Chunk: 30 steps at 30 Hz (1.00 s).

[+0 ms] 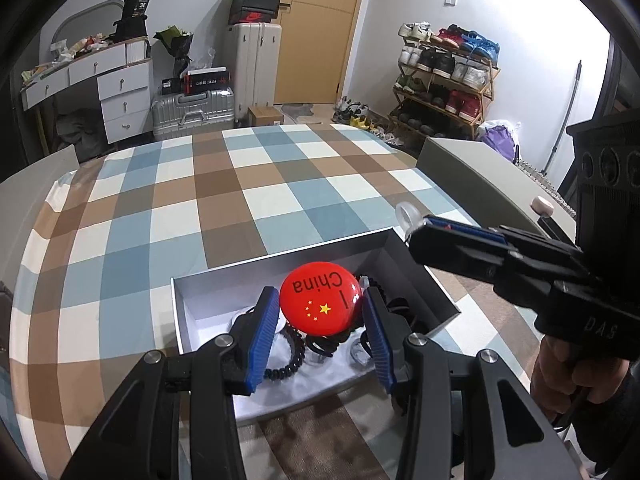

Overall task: Organize jewelry
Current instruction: 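Carry the red badge and the ring into the silver box and open both grippers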

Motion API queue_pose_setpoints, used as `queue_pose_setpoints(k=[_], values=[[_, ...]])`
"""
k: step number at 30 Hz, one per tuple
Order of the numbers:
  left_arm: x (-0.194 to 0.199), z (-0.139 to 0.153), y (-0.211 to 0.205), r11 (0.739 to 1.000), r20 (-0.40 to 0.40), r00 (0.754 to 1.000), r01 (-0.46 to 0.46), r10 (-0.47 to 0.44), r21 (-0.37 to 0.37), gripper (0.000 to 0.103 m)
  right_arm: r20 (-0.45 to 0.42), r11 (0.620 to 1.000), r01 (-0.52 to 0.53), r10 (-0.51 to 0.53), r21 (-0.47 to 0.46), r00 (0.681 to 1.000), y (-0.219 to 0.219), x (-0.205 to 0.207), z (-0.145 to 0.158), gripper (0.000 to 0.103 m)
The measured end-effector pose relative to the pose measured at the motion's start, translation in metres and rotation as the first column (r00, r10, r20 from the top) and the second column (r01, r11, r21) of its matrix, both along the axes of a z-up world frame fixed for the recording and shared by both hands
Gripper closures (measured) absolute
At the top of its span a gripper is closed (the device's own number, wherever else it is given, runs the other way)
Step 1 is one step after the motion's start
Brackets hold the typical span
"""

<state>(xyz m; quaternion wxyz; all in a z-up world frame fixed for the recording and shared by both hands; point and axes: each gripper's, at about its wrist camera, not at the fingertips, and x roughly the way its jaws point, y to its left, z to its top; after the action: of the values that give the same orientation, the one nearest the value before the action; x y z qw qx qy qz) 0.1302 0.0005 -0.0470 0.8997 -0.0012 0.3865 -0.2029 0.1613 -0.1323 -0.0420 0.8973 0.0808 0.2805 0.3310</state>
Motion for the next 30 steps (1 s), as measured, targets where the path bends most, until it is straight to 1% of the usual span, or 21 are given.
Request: queue_pose_setpoints(k=[6,14,22,24,25,26,27,28,29,30], values=[[0.006,-0.007,0.003,1.0,-0.021,1.0,-0.007,0.007,0.007,0.066,-0.032,1.0,0.011,-0.011,-0.003,0.999,-0.001,0.013,-0.008,0.083],[0.01,-0.016,0.004,1.0,-0.047,0.999,-0.005,0.005,0.012,0.066,-0.058,0.999,0.008,-0.009,-0.031,0.998,0.002,0.02,-0.022,0.083],[0.01,-0.016,0.003,1.0,-0.037,0.999,-0.004,0.004,0.009,0.066,-0.09,0.999,0.021,-0.023,-0.027,0.996,0.001,0.026,-0.028,0.081],[0.009,-0.016,0.0,1.0,-0.035,0.999,0.003,-0.002,0.029,0.065,-0.098,0.999,0.025,-0.027,-0.02,0.995,0.0,0.027,-0.029,0.079],[0.008,-0.016,-0.003,0.998,-0.028,1.0,-0.001,0.003,0.056,0.06,-0.102,0.999,0.027,-0.029,-0.017,0.994,-0.001,0.028,-0.029,0.074],[0.007,-0.016,-0.005,0.996,-0.016,1.0,-0.008,0.009,0.085,0.05,-0.103,0.999,0.032,-0.033,-0.012,0.994,-0.003,0.028,-0.028,0.068],[0.005,-0.016,-0.006,0.995,-0.002,1.0,-0.014,0.014,0.103,0.047,-0.101,0.999,0.037,-0.038,-0.009,0.994,-0.003,0.027,-0.028,0.052],[0.004,-0.015,-0.006,0.993,0.011,1.0,-0.018,0.017,0.113,0.042,-0.095,0.999,0.047,-0.047,-0.003,0.994,-0.005,0.025,-0.027,0.043],[0.002,-0.014,-0.006,0.993,0.018,1.0,-0.021,0.019,0.115,0.036,-0.086,0.999,0.053,-0.053,0.004,0.995,-0.007,0.023,-0.025,0.042],[0.0,-0.013,-0.006,0.994,0.017,1.0,-0.019,0.018,0.111,0.033,-0.078,0.998,0.054,-0.053,0.01,0.996,-0.009,0.02,-0.023,0.042]])
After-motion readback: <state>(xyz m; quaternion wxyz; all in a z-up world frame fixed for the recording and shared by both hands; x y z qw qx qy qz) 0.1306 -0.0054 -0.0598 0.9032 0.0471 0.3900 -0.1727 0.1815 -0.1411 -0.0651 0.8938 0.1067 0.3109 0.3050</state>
